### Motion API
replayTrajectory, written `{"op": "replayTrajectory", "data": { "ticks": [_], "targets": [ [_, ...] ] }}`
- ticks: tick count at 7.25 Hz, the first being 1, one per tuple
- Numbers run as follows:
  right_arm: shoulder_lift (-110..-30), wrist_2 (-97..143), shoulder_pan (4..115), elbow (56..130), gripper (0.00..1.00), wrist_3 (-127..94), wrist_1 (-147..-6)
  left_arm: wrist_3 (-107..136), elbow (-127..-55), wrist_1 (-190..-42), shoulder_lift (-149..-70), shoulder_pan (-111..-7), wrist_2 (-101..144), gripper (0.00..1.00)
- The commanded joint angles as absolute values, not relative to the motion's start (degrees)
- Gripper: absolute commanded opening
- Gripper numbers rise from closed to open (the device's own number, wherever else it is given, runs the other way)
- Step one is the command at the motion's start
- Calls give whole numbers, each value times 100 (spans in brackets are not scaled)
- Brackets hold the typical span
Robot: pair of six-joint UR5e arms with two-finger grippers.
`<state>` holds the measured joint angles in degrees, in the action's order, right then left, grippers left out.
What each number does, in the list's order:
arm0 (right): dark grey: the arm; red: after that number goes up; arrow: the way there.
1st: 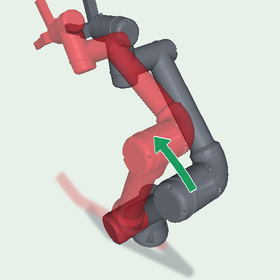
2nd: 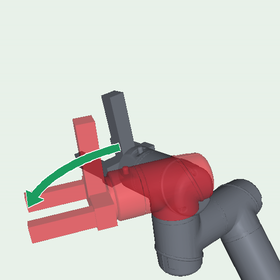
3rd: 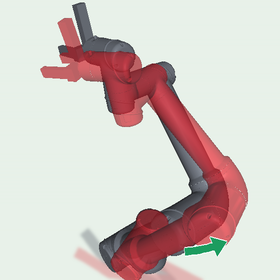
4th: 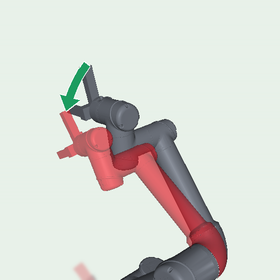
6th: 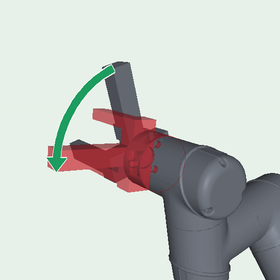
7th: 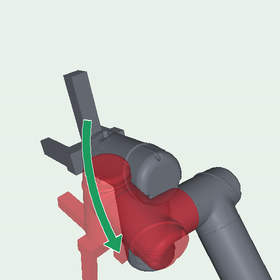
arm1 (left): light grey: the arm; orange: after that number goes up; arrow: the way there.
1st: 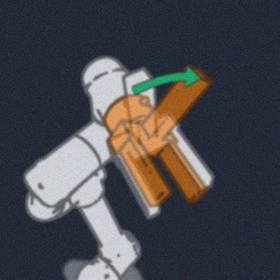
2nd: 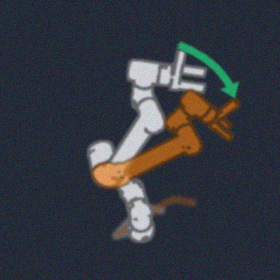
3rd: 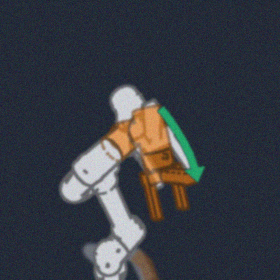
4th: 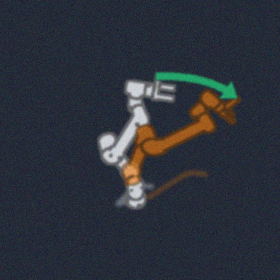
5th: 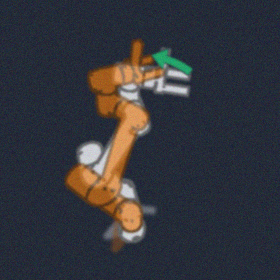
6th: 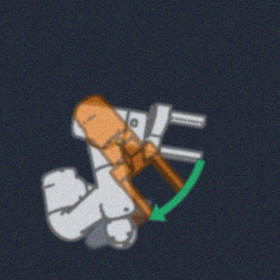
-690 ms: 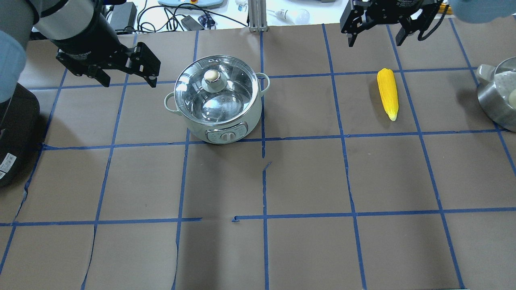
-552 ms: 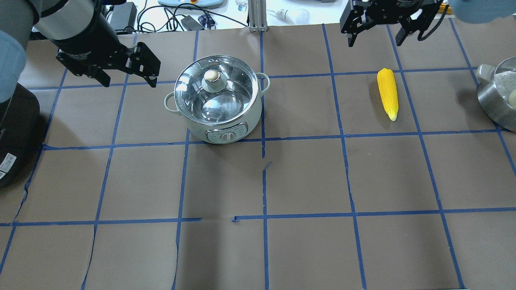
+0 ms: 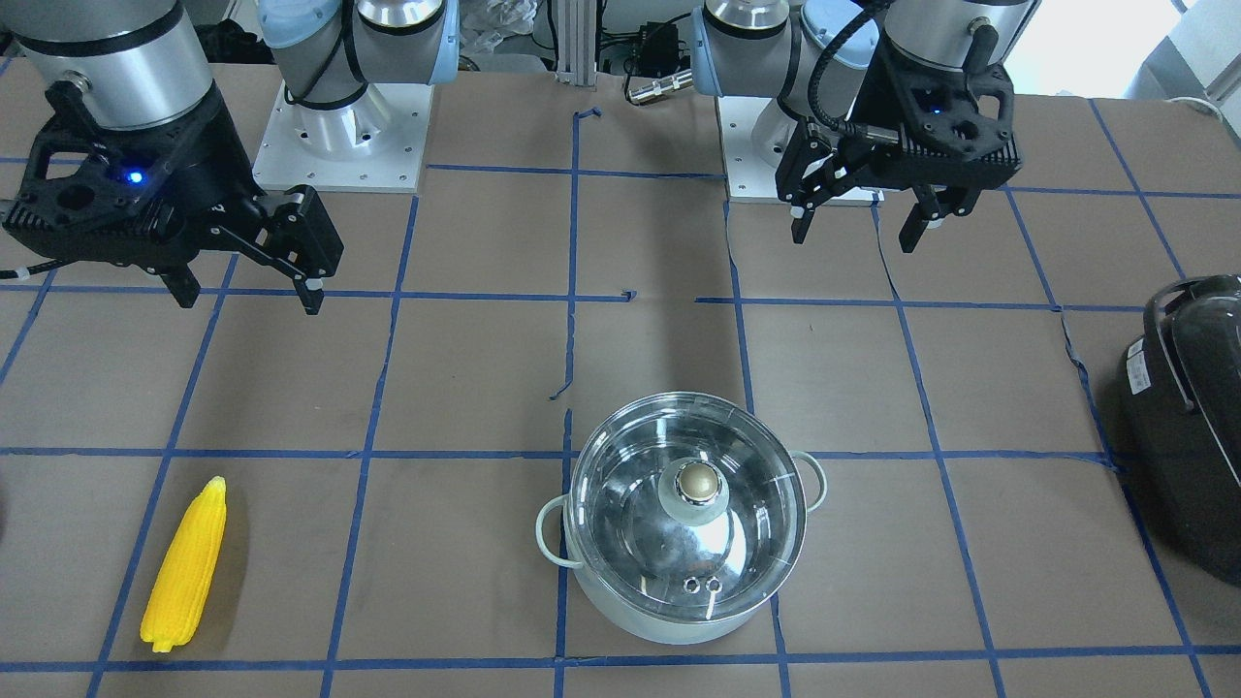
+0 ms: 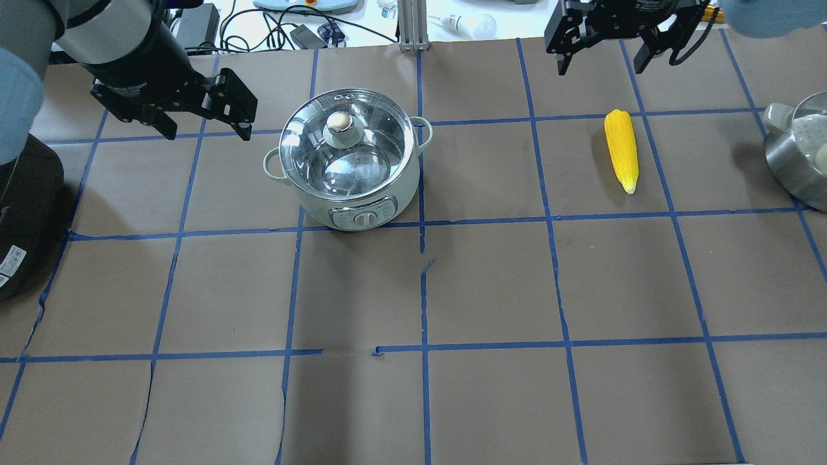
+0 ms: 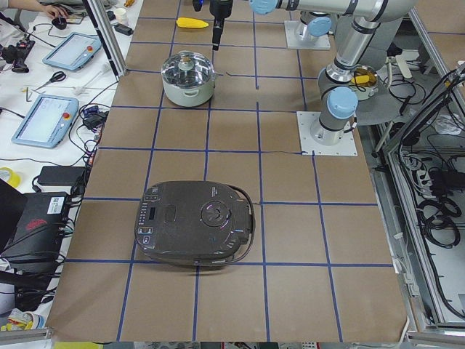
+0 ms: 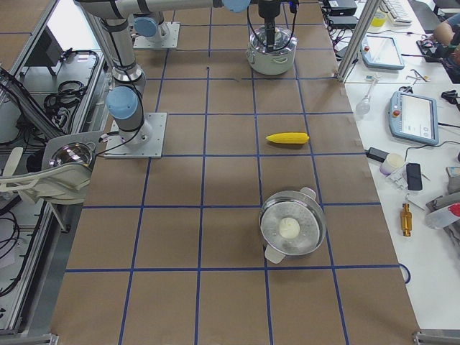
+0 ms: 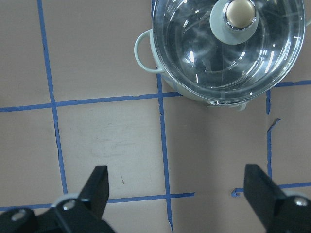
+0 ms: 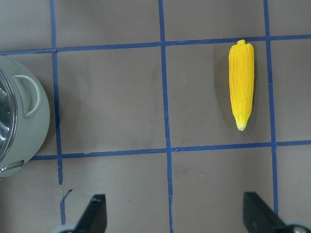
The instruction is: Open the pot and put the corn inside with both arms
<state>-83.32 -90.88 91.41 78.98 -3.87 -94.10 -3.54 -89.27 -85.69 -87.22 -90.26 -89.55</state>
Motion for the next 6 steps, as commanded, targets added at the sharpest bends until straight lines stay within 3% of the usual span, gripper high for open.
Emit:
{"op": "replayTrajectory", "data": {
  "ticks": [1,6],
  "targets": [
    [-8332,-9088,9141,7901,100,-387,-9413,-352,-8912,-8569,-8745,-9026,-8956,100],
    [-8341,-9114,9158,7901,100,-387,-9351,42,-8851,-8692,-8701,-8974,-9044,100]
  ]
}}
